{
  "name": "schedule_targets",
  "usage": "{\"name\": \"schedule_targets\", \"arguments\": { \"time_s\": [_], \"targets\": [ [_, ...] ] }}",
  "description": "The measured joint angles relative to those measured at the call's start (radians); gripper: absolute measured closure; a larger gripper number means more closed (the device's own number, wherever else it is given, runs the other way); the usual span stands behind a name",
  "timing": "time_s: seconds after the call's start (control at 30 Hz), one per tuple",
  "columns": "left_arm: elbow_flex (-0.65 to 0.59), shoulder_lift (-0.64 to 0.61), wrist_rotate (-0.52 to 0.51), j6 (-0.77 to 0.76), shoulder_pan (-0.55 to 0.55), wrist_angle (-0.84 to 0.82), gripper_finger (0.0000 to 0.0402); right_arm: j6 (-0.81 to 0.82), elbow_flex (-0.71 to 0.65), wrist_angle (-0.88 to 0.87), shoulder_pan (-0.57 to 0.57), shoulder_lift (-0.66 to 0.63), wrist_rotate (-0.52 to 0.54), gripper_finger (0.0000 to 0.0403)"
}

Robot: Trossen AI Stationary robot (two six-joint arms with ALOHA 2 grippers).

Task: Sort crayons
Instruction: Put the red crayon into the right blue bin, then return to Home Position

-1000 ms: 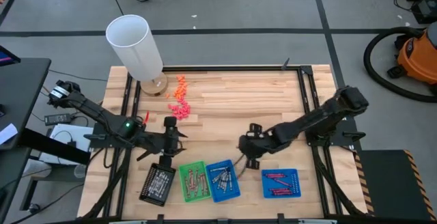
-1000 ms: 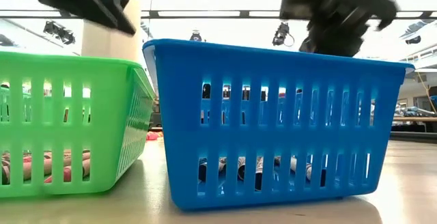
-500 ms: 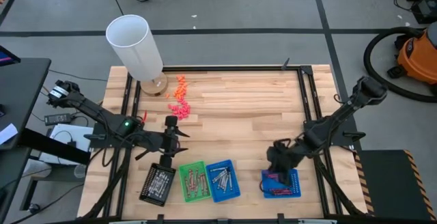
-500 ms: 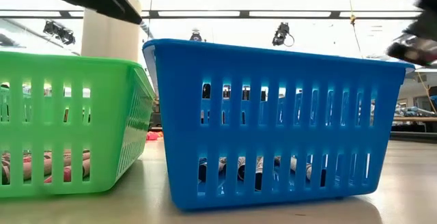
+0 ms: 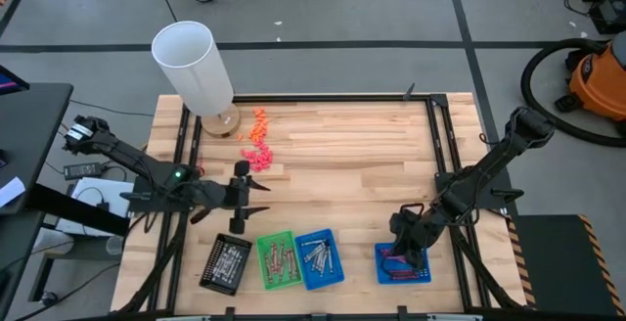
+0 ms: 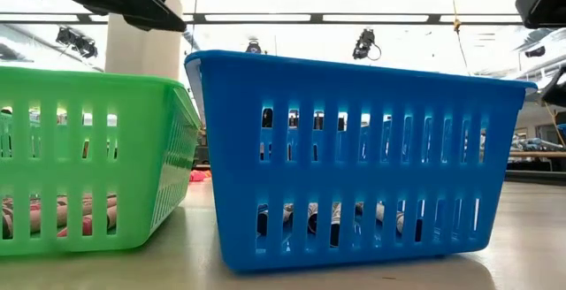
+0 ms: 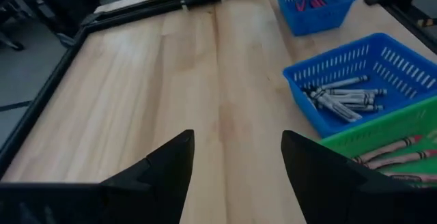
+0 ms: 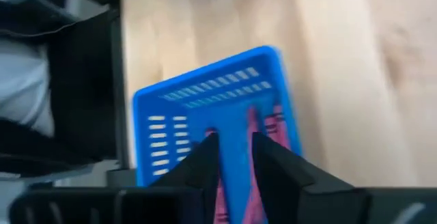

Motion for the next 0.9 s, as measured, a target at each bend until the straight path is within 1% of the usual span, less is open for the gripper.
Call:
{"name": "schedule_targets", "arguments": {
  "time_s": [0.1, 0.2, 0.3, 0.4, 0.47, 0.57, 0.7, 0.9],
  "targets": [
    [0.0, -0.048, 0.0, 0.007, 0.019, -0.038, 0.0171, -0.005, 0.0, -0.052, -0.005, -0.021, 0.041, 0.0292],
    [-0.009, -0.092, 0.0, 0.007, 0.034, -0.064, 0.0171, -0.035, 0.0, -0.105, -0.006, -0.049, 0.087, 0.0282],
    [-0.075, -0.147, 0.001, -0.004, 0.05, -0.036, 0.0171, -0.089, 0.0, -0.129, -0.022, -0.094, 0.146, 0.0282],
    [-0.173, -0.215, 0.0, -0.036, 0.069, 0.021, 0.0171, -0.16, -0.015, -0.123, -0.056, -0.155, 0.185, 0.0286],
    [-0.22, -0.273, 0.0, -0.046, 0.082, 0.038, 0.0171, -0.213, -0.037, -0.114, -0.091, -0.208, 0.21, 0.0289],
    [-0.249, -0.373, 0.0, -0.045, 0.103, 0.042, 0.0171, -0.303, -0.086, -0.057, -0.164, -0.299, 0.218, 0.0293],
    [-0.295, -0.523, 0.0, -0.035, 0.134, 0.039, 0.0171, -0.404, -0.151, 0.011, -0.264, -0.428, 0.218, 0.0299],
    [-0.371, -0.726, -0.006, -0.041, 0.185, -0.012, 0.0175, -0.56, -0.222, 0.095, -0.416, -0.592, 0.206, 0.0302]
  ]
}}
